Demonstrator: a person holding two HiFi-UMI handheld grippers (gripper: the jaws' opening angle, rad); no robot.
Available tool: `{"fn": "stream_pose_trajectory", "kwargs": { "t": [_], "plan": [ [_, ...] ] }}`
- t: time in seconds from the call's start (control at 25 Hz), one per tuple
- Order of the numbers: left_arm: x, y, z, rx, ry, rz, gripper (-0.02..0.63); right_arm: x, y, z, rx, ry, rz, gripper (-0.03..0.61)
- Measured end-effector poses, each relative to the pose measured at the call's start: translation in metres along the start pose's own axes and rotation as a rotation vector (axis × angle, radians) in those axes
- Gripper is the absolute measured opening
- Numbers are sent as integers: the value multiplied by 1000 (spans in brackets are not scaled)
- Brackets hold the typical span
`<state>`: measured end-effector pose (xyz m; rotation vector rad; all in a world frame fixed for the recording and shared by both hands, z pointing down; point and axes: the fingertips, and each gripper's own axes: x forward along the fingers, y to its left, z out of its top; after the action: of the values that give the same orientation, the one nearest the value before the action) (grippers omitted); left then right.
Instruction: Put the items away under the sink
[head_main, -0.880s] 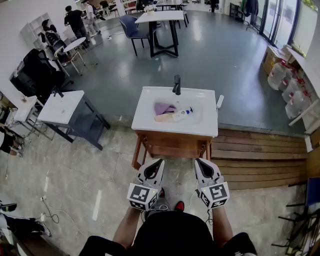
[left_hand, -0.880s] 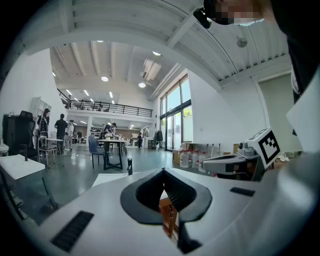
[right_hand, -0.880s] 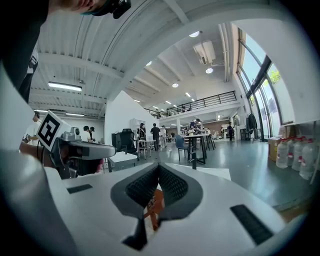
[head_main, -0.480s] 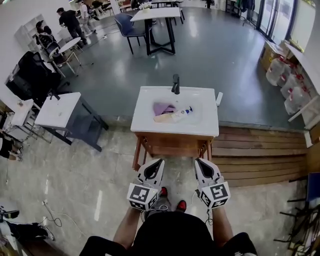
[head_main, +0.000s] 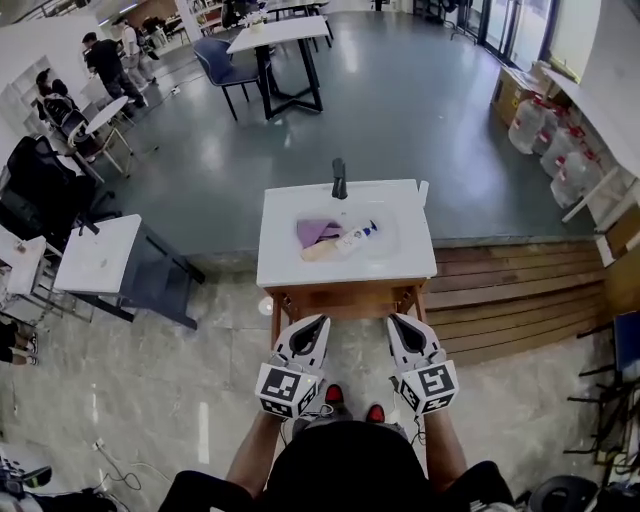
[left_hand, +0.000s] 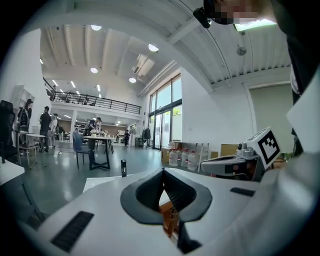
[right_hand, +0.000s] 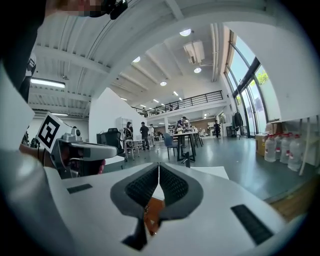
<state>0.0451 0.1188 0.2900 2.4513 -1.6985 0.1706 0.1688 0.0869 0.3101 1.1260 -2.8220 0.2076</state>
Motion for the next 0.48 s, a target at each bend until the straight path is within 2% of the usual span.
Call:
{"fn": "stream_pose_trajectory", "kwargs": {
  "t": [0.28, 0.48],
  "plan": [
    [14, 15, -2, -2, -3, -100, 8, 17, 4, -2, 8, 9, -87, 31],
    [21, 30, -5, -13, -7, -123, 8, 31, 6, -5, 5, 21, -105, 31]
  ]
}}
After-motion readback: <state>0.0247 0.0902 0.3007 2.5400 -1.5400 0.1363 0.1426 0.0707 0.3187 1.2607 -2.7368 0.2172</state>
